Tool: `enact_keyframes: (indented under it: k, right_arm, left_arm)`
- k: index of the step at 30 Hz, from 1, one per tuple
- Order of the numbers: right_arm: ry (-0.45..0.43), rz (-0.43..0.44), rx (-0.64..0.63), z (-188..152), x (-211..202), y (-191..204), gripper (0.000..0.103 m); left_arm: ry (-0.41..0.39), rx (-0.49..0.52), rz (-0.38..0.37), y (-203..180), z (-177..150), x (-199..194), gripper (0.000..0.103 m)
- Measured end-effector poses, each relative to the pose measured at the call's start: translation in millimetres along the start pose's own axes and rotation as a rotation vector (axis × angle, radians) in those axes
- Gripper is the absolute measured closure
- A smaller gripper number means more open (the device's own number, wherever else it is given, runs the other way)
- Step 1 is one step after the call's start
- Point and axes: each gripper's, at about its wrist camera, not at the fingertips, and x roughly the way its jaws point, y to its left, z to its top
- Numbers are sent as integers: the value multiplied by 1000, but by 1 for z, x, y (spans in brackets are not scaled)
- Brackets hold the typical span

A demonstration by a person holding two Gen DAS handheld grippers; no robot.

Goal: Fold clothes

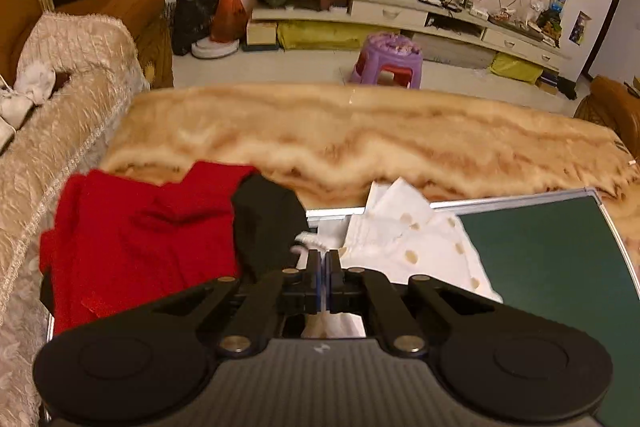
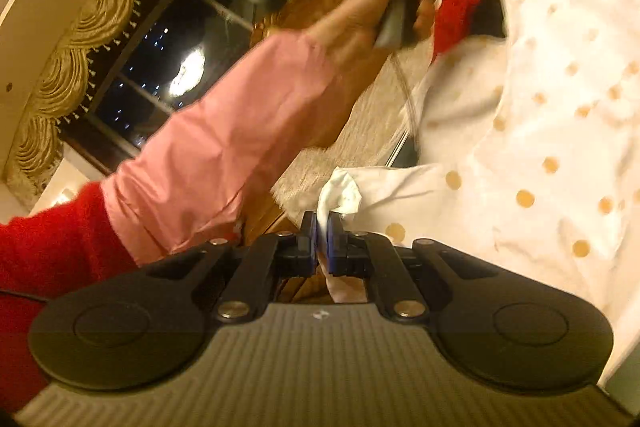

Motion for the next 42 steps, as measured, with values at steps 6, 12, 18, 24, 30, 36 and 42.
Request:
enact_keyframes:
  k: [6, 12, 18, 24, 30, 36, 42]
  right_arm:
    - [61, -2, 23, -6, 45, -5, 95]
    - [108, -62, 28, -8, 89, -6, 92]
    - [191, -190, -70, -19, 107, 7, 70]
    - [137, -156, -154, -16, 51, 26, 64]
    - [39, -310, -141, -22, -20, 20, 59]
    - [11, -441, -3, -58, -54, -7, 59]
    - [-29, -456, 72, -80, -64, -10, 58]
  left_arm:
    - [-12, -28, 9, 10, -4, 0, 97]
    - [-42, -64, 54, 24, -20, -31, 79]
    - [-176, -113, -36, 48, -74, -120, 53]
    - [-186, -176, -68, 59, -190, -195, 41]
    - [-100, -311, -80, 61, -302, -212, 32]
    - [-25, -423, -104, 50, -362, -195, 32]
    - [-12, -445, -104, 31, -364, -180, 32]
